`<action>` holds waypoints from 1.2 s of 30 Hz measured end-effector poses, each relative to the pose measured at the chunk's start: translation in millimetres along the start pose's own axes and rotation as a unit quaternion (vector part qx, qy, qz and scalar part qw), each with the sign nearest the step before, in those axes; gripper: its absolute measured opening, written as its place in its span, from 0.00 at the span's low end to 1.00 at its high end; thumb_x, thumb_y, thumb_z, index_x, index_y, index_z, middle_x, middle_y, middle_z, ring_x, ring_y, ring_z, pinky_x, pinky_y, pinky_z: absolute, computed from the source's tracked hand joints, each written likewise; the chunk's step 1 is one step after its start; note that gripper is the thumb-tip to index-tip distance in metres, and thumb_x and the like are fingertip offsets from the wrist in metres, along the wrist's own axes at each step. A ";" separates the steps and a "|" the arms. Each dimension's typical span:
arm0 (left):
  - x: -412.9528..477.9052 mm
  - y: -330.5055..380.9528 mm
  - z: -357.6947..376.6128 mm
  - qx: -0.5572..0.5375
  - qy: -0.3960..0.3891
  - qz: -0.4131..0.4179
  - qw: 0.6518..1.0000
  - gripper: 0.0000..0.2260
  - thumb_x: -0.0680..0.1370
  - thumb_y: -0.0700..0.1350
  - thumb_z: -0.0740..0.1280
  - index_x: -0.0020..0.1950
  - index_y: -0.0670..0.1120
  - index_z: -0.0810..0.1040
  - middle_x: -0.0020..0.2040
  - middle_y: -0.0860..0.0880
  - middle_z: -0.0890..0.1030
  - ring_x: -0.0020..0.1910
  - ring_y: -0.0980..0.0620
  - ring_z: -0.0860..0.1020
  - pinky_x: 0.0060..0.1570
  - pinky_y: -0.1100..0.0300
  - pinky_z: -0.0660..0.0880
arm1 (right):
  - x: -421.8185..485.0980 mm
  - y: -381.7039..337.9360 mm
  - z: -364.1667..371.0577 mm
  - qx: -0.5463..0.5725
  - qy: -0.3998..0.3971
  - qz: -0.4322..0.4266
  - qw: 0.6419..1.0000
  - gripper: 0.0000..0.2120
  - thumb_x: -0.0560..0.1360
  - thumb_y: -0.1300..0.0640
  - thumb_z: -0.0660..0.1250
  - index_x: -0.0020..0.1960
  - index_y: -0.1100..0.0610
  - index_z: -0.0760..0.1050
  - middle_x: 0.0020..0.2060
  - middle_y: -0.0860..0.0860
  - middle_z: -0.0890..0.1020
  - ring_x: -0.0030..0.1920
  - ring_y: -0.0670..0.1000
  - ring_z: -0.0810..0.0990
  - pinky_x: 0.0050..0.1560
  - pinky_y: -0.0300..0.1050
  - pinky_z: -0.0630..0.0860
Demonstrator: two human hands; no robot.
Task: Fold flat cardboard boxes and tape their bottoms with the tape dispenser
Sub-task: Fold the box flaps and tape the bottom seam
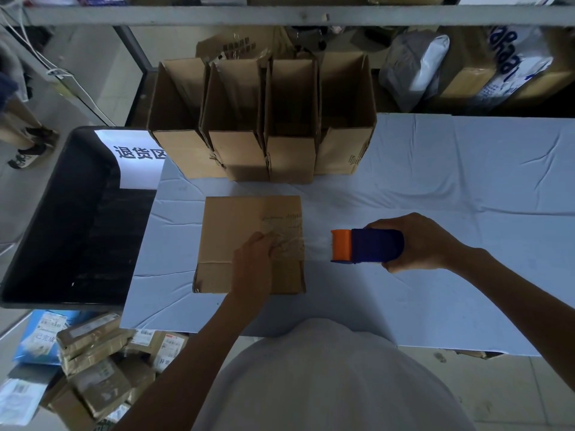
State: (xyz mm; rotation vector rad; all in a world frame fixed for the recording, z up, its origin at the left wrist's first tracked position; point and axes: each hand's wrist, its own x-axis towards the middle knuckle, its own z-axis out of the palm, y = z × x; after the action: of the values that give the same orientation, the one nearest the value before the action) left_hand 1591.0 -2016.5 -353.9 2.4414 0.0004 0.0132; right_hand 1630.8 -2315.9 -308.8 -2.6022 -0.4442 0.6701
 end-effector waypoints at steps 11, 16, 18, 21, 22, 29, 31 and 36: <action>15.3 4.8 -10.0 0.100 -0.007 -0.015 0.995 0.18 0.73 0.36 0.68 0.62 0.40 0.72 0.59 0.39 0.70 0.56 0.41 0.68 0.54 0.52 0.70 | -1.2 -4.4 -0.2 -0.004 -0.002 -0.004 1.000 0.30 0.57 0.52 0.77 0.58 0.43 0.74 0.44 0.40 0.81 0.44 0.44 0.79 0.42 0.43 0.78; 14.4 8.5 10.3 -0.034 -0.067 0.084 0.994 0.04 0.73 0.38 0.70 0.47 0.42 0.79 0.42 0.50 0.77 0.39 0.59 0.70 0.45 0.70 0.67 | 0.9 -5.5 0.6 -0.013 -0.003 0.006 1.000 0.30 0.57 0.52 0.77 0.57 0.42 0.74 0.43 0.39 0.81 0.43 0.42 0.78 0.41 0.41 0.76; 16.0 6.3 18.4 -0.075 -0.077 0.083 0.991 0.04 0.73 0.37 0.70 0.46 0.42 0.79 0.41 0.54 0.75 0.39 0.63 0.71 0.44 0.76 0.66 | 1.4 -5.5 1.1 -0.017 -0.005 0.004 1.000 0.30 0.57 0.52 0.77 0.58 0.42 0.74 0.43 0.39 0.80 0.43 0.42 0.77 0.41 0.39 0.75; 14.8 1.8 24.0 -0.122 -0.079 0.086 0.986 0.05 0.73 0.35 0.71 0.48 0.40 0.80 0.40 0.59 0.72 0.43 0.68 0.72 0.45 0.77 0.67 | 1.5 -5.1 0.5 -0.020 -0.009 0.011 1.000 0.28 0.57 0.53 0.76 0.56 0.42 0.74 0.41 0.38 0.80 0.41 0.41 0.77 0.38 0.37 0.72; 14.3 0.5 24.9 -0.130 -0.079 0.086 0.985 0.06 0.73 0.34 0.71 0.48 0.39 0.80 0.41 0.60 0.72 0.43 0.69 0.73 0.45 0.77 0.67 | 1.9 -6.4 0.5 -0.023 -0.013 0.014 1.000 0.27 0.57 0.53 0.76 0.54 0.42 0.74 0.40 0.39 0.80 0.40 0.41 0.77 0.37 0.37 0.71; 14.1 2.1 34.5 -0.143 -0.101 0.067 0.982 0.05 0.74 0.32 0.68 0.49 0.37 0.79 0.39 0.56 0.74 0.40 0.66 0.74 0.44 0.74 0.69 | 23.9 -40.4 16.1 -0.151 -0.055 0.030 0.987 0.19 0.57 0.50 0.74 0.47 0.47 0.74 0.34 0.43 0.78 0.37 0.47 0.77 0.35 0.37 0.69; 13.8 8.5 36.1 -0.140 -0.110 0.060 0.982 0.06 0.75 0.30 0.65 0.50 0.35 0.79 0.41 0.53 0.75 0.40 0.63 0.74 0.43 0.70 0.70 | 33.9 -56.0 24.1 -0.217 -0.054 0.030 0.974 0.18 0.60 0.51 0.73 0.49 0.49 0.75 0.38 0.46 0.79 0.39 0.49 0.79 0.38 0.39 0.71; 26.4 -5.4 19.8 -0.111 -0.062 0.073 0.989 0.12 0.69 0.26 0.66 0.48 0.38 0.80 0.38 0.50 0.74 0.39 0.64 0.73 0.43 0.75 0.68 | 26.2 -39.7 -10.8 -0.293 -0.050 0.053 0.953 0.14 0.64 0.51 0.72 0.49 0.48 0.73 0.43 0.47 0.81 0.45 0.51 0.80 0.42 0.40 0.70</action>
State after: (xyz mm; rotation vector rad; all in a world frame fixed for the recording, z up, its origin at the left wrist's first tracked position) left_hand 1617.6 -2025.0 -372.3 2.2112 -0.2245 -0.0688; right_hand 1650.4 -2274.6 -291.8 -3.1774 -0.6146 0.8063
